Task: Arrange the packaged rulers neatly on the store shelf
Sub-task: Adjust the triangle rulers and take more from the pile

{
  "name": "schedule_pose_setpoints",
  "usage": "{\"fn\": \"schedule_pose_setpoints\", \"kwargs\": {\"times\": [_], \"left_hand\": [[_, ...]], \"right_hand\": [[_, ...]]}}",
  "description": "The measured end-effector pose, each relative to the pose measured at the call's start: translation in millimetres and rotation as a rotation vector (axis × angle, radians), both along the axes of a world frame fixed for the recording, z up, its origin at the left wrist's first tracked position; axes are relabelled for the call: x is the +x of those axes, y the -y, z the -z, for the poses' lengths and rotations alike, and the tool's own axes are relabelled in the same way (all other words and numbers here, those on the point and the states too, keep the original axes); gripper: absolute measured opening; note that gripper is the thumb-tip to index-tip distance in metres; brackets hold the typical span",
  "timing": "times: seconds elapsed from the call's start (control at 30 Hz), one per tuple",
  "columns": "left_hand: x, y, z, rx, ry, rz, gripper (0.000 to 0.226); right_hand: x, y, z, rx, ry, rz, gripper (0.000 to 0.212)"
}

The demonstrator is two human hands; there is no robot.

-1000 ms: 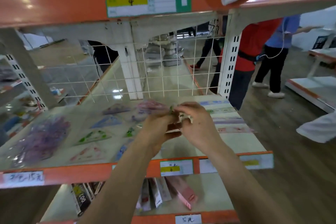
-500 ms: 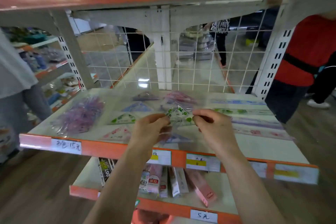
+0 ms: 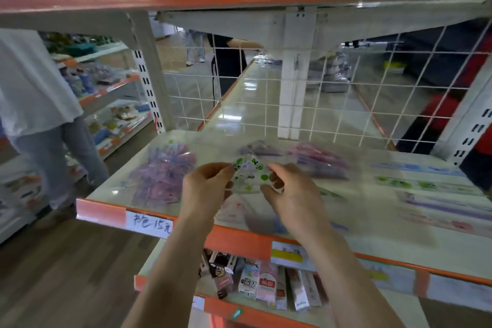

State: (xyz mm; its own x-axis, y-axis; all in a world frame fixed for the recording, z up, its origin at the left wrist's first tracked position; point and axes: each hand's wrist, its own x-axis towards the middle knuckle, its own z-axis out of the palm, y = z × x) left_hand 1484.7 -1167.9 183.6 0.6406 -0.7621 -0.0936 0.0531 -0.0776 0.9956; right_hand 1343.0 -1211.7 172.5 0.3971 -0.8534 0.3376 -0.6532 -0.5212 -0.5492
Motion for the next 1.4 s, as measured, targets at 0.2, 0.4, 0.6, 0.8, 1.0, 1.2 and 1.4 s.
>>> {"fn": "schedule_pose_setpoints", "kwargs": {"times": [0.2, 0.4, 0.6, 0.8, 1.0, 1.2, 1.4], "left_hand": [[50.0, 4.4, 1.3, -0.012, 0.1, -0.094, 0.016], [73.8, 11.5, 1.0, -0.027, 0.19, -0.155, 0.026], [76.5, 22.3, 9.4, -0.04, 0.129, -0.105, 0.025], [69.2, 24.6, 7.4, -0.051, 0.077, -0.049, 0.035], [53.5, 22.2, -2.7, -0.094, -0.054, 0.095, 0.029], [37.9, 18.6, -5.6, -0.125, -0.141, 0.203, 0.021], [27.0, 20.4, -8.5, -0.122, -0.381, 0.312, 0.011]], "right_hand": [[38.3, 15.4, -1.7, 0.106, -0.042, 0.04, 0.043], [47.5, 30.4, -1.6, 0.24, -0.253, 0.123, 0.038], [51.1, 31.4, 9.4, 0.352, -0.281, 0.118, 0.027], [53.8, 29.1, 4.7, 0.307, -0.387, 0.109, 0.034], [42.0, 26.0, -18.4, -0.011, -0.031, 0.045, 0.055], [36.7, 29.5, -1.9, -0.242, 0.113, 0.0, 0.036], [29.6, 29.4, 5.6, -0.353, 0.09, 0.04, 0.028]]}}
